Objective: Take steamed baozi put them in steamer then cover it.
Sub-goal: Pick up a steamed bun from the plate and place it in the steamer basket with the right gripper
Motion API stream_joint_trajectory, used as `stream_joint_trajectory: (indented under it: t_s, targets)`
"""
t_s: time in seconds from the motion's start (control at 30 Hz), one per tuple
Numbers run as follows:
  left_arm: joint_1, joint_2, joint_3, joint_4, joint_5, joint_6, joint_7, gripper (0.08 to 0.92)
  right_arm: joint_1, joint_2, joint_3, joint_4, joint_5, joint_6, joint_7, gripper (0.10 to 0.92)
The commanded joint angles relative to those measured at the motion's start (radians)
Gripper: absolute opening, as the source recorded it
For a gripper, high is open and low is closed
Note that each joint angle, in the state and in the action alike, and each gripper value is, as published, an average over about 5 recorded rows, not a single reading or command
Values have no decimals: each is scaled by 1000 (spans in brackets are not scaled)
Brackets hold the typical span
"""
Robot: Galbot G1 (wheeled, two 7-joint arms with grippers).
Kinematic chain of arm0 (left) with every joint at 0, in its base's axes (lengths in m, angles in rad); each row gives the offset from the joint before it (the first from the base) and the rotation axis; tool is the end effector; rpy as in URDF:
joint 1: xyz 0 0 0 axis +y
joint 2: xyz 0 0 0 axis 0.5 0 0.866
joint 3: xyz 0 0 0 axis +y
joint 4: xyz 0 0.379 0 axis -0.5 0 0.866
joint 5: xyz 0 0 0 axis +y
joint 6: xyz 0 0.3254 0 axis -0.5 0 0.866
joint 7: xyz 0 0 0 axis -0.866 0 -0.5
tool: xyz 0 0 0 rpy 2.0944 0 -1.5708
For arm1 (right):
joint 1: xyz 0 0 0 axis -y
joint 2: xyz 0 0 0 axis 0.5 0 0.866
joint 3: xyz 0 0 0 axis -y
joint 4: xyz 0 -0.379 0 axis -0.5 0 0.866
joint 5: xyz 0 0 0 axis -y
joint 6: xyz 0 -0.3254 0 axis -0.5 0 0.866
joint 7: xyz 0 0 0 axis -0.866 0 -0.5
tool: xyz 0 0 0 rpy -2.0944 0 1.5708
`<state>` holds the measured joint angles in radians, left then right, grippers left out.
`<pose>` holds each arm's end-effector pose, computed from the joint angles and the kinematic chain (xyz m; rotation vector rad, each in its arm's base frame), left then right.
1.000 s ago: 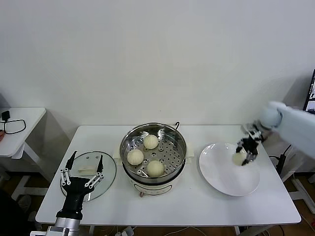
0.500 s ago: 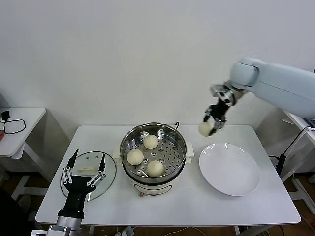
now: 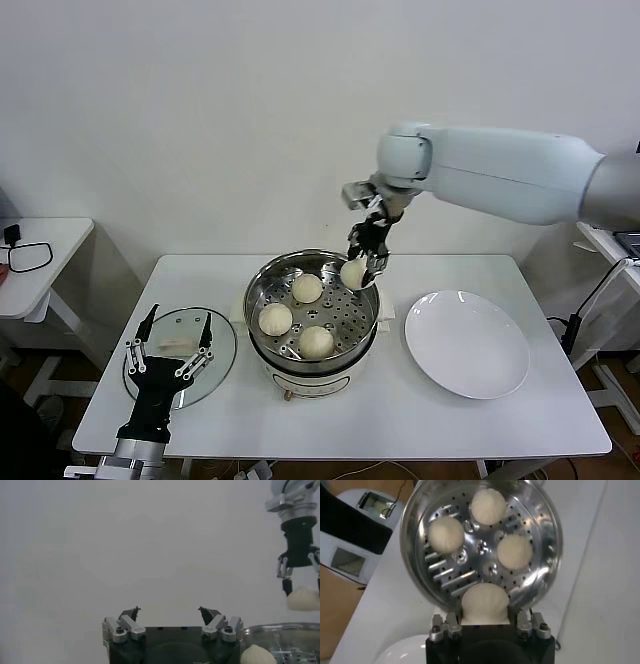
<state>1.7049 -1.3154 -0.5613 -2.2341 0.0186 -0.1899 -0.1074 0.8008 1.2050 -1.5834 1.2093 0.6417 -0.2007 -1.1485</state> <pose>0.0986 0.0545 -0.2915 0.0633 2.9115 0.3217 0.5764 0.0676 0.0023 1.6442 -1.1312 1.4812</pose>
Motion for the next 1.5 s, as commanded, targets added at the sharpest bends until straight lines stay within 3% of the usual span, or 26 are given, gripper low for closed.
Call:
stream_joint_trajectory:
  t_s: [0.03,0.83,0.97,1.2,1.5]
  targets:
    - [-2,2,-2,0,-2,2,-2,823,-54,108,-31,-5,-4,-27,35,620]
    - [1,2,-12,-7,-4,4,-13,823,-125,103,-36,-45,-68,-24,64,630]
    - [1,1,-14,-8,-5,4,-15,823,-129,102,-35,-44,-69,-24,74,669]
    - [-1,1,-15,-5,-4,3,-17,823,-127,92,-16,-33,-71,-22,76,811]
    - [1,3,-14,-7,13,1,-18,823,-110,-100,210,77,-25,32,82,823]
